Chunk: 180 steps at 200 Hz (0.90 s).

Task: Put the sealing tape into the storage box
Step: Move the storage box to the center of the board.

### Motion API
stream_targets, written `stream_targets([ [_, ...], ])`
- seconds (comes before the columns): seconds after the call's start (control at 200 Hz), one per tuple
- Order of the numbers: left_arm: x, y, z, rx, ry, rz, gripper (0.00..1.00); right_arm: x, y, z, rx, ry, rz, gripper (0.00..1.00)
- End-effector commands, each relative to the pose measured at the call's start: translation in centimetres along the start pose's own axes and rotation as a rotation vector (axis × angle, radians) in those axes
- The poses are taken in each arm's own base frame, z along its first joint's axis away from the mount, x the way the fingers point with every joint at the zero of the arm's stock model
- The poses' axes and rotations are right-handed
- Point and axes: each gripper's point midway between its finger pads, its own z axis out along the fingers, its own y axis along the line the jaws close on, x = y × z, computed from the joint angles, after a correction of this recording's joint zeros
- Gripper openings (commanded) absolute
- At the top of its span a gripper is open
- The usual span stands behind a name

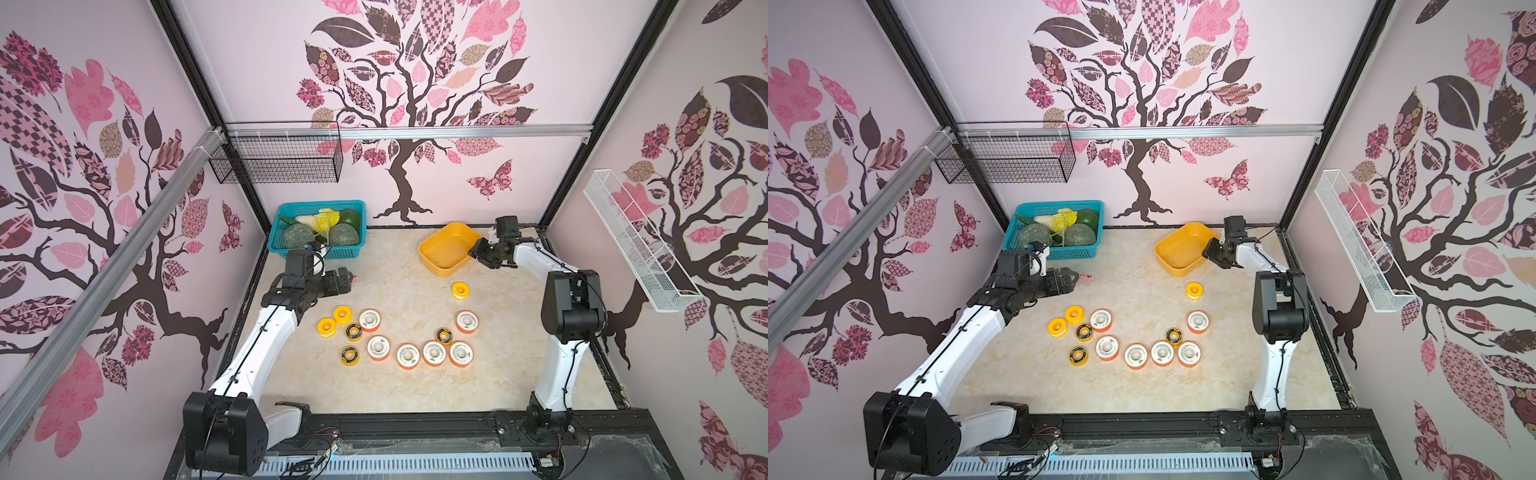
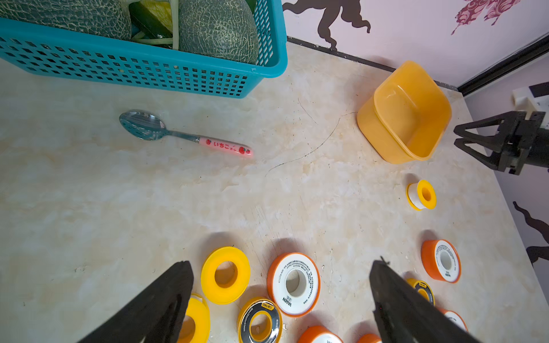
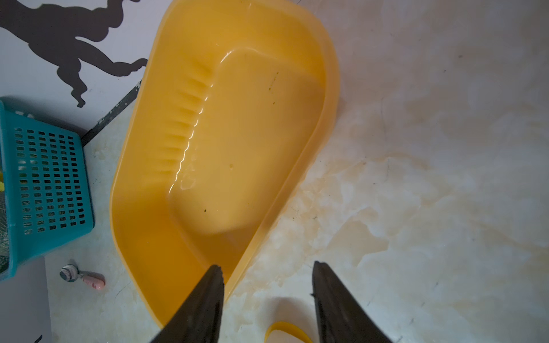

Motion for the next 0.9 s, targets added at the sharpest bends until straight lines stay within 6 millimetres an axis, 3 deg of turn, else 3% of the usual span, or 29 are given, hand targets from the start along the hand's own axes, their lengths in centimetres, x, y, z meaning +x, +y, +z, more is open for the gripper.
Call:
stream_targets([
  [0.0,-0.1,-0.2,-0.5,0.015,-0.004,0.008,0.98,0.2,0.8,0.8,-0.004,0.036,0.006,0.52],
  [0.29,0.0,-0.2,-0.5,0.017,0.003,-0.001,0.99,0.6,0.5,3.1,0.036,0.073,0.021,0.47],
  [0.635,0.2,0.0,-0.5,0.014,0.014,-0.012,0.98,1.0,2.2,3.9,0.027,0.102,-0.015,0.24],
  [0.895,0.2,0.1,-0.5,0.012,0.017,-0.013,0.98,1.9,3.3,4.3,0.018,0.134,-0.035,0.17],
])
